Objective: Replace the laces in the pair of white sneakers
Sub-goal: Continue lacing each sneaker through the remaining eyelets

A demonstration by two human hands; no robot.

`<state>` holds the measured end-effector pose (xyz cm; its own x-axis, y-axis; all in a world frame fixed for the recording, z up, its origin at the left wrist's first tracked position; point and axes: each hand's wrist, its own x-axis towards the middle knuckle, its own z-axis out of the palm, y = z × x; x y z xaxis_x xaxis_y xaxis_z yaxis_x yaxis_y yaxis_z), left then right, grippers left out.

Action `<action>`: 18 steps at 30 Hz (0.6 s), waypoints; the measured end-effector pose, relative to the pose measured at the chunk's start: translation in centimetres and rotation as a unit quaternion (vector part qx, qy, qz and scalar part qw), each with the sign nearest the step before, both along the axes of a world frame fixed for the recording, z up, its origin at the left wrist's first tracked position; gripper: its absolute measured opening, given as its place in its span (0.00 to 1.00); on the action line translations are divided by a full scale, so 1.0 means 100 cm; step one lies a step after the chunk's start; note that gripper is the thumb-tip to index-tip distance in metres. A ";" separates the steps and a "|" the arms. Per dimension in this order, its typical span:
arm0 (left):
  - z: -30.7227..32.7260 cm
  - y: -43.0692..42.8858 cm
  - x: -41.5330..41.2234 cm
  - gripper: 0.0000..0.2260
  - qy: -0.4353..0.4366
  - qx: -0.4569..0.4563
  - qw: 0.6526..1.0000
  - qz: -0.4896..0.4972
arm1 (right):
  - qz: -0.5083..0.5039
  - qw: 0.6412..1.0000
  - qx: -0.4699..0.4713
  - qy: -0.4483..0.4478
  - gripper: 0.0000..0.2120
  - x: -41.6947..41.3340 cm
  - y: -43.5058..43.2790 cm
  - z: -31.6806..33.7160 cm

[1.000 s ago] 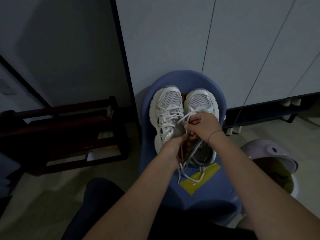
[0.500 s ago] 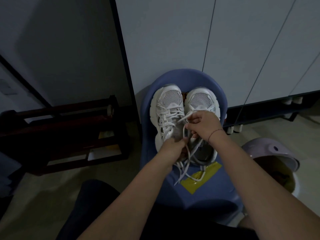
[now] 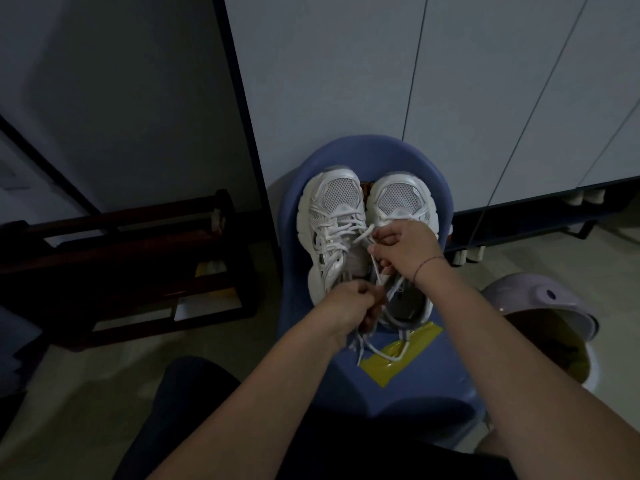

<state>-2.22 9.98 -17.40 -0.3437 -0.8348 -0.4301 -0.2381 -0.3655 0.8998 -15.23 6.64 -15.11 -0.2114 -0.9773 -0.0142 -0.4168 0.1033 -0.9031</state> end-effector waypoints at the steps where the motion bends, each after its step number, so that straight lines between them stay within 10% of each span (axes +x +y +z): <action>1: 0.003 0.004 0.007 0.12 -0.034 0.000 0.998 -0.059 | -0.001 1.000 0.000 -0.001 0.06 0.001 0.000 0.001; 8: 0.006 0.015 0.032 0.11 -0.203 -0.027 0.933 -0.296 | -0.009 1.000 0.006 -0.010 0.12 0.002 0.001 0.000; 14: 0.032 0.005 0.047 0.13 -0.032 -0.090 0.991 -0.093 | 0.008 0.997 -0.052 0.052 0.07 0.005 0.005 0.006; 18: 0.044 -0.006 0.054 0.12 0.036 -0.138 0.990 -0.011 | 0.202 0.978 -0.057 0.011 0.08 0.017 0.027 0.031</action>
